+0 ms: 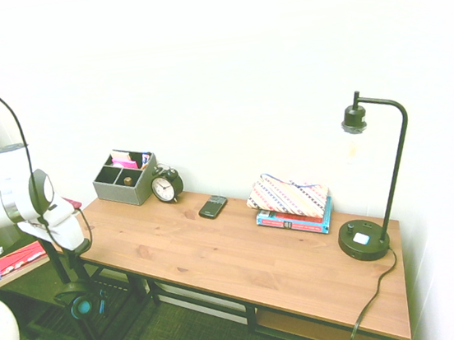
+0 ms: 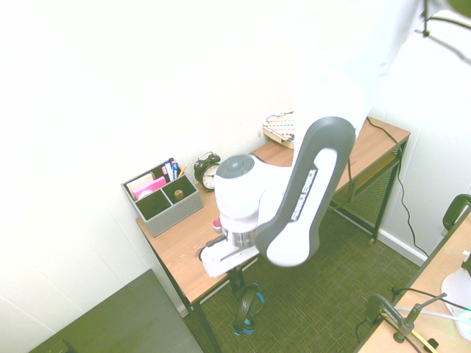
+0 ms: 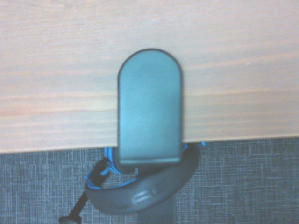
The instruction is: Hang the headphone
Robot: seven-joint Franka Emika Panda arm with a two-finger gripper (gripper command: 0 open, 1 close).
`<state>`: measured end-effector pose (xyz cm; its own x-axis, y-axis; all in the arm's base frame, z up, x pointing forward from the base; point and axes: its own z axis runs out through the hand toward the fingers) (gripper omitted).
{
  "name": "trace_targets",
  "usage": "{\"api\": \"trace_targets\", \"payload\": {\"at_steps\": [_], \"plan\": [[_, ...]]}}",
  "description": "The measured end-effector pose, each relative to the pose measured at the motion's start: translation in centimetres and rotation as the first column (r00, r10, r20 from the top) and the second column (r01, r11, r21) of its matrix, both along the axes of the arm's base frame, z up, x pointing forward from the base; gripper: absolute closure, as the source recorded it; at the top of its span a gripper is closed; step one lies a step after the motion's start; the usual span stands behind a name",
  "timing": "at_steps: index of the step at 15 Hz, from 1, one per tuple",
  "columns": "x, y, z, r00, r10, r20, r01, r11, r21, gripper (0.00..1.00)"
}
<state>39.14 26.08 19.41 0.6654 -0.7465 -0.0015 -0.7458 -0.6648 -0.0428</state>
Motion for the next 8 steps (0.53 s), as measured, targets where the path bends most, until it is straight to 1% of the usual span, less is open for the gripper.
{"api": "trace_targets", "payload": {"at_steps": [2, 4, 5, 8], "plan": [[0.6, -3.8, 3.6, 0.997, 0.073, 0.012, -0.073, 0.997, -0.019, 0.0], [2.3, -9.2, 7.3, 0.996, 0.072, 0.043, -0.071, 0.997, -0.025, 0.0], [2.7, -11.8, 9.0, 0.997, 0.067, 0.048, -0.066, 0.998, -0.02, 0.0], [2.6, -19.1, 14.9, 0.997, 0.079, 0.019, -0.079, 0.997, 0.002, 0.0]]}}
